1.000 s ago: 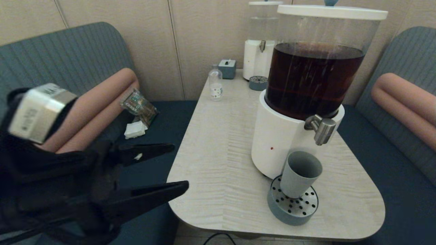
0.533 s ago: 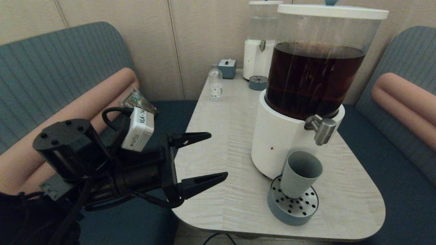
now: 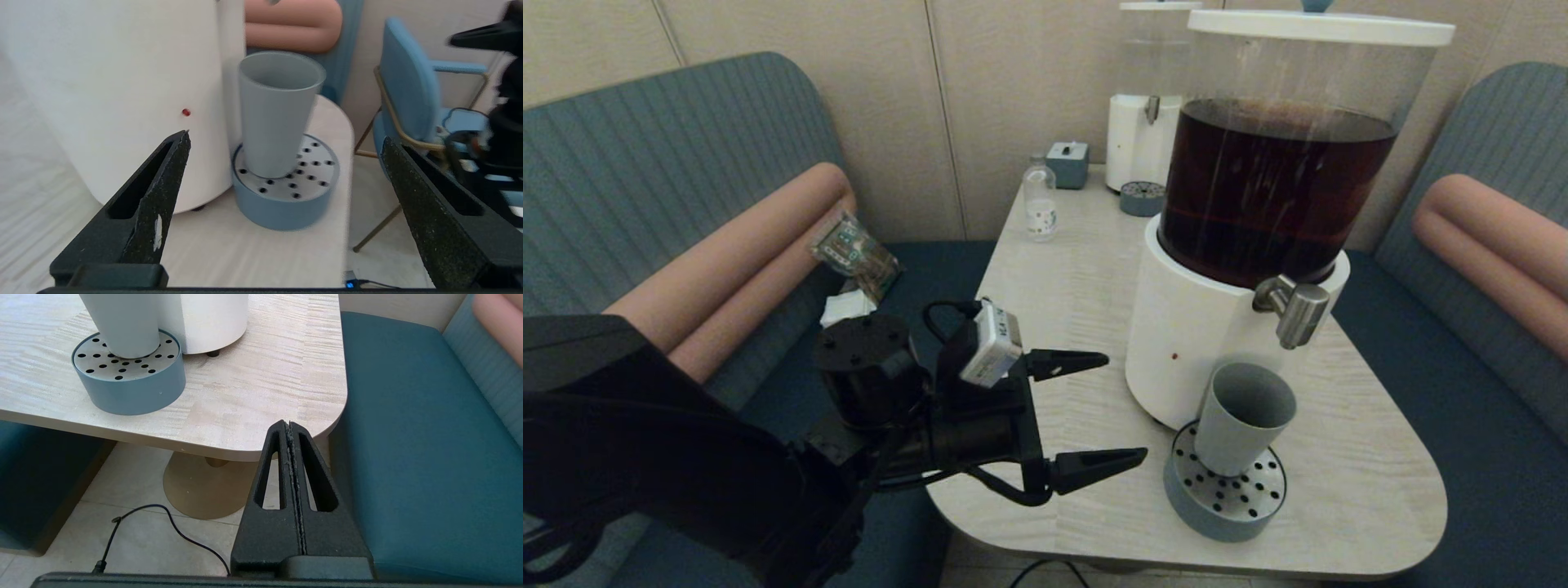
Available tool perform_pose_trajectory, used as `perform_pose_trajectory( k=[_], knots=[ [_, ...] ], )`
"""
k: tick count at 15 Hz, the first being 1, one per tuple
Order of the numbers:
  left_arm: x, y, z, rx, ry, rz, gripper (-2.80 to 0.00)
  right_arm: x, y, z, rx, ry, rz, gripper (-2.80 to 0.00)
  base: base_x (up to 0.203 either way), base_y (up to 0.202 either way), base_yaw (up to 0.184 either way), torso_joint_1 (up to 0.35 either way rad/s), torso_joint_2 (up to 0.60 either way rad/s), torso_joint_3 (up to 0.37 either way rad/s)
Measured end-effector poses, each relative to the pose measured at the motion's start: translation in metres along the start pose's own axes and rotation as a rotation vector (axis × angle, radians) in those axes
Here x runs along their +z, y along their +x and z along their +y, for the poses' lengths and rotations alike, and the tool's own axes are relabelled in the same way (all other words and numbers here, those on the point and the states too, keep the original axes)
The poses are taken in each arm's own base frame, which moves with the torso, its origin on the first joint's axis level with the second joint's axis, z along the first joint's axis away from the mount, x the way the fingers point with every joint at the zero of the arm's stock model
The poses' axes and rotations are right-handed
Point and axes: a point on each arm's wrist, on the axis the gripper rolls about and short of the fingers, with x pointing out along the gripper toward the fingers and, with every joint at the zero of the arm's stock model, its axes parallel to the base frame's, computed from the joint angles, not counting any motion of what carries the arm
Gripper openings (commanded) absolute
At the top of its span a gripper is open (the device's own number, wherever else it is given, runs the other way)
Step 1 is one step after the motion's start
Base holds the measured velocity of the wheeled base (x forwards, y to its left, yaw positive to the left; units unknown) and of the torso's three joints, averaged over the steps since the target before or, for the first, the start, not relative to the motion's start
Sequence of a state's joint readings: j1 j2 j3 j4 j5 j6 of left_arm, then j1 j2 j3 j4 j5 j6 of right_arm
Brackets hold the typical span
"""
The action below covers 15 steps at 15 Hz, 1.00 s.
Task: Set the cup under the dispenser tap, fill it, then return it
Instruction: Place the cup next to the water dispenser
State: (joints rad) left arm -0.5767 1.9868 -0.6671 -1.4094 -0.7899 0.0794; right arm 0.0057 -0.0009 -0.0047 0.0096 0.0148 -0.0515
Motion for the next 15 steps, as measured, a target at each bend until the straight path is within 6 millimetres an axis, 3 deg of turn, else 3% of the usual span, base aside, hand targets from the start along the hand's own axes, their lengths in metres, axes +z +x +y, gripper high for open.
perform_pose_trajectory(
  k=[6,12,15],
  knots=[
    [-0.035,0.041,0.000,-0.044,-0.038,0.027,0.00,0.000,0.000,0.000,0.000,0.000,0.000,-2.80,0.000,0.000,0.000,0.000,0.00,0.000],
    [-0.053,0.086,-0.010,-0.091,-0.057,0.001,0.00,0.000,0.000,0.000,0.000,0.000,0.000,-2.80,0.000,0.000,0.000,0.000,0.00,0.000],
    [-0.061,0.095,-0.012,-0.104,-0.062,0.004,0.00,0.000,0.000,0.000,0.000,0.000,0.000,-2.80,0.000,0.000,0.000,0.000,0.00,0.000]
  ],
)
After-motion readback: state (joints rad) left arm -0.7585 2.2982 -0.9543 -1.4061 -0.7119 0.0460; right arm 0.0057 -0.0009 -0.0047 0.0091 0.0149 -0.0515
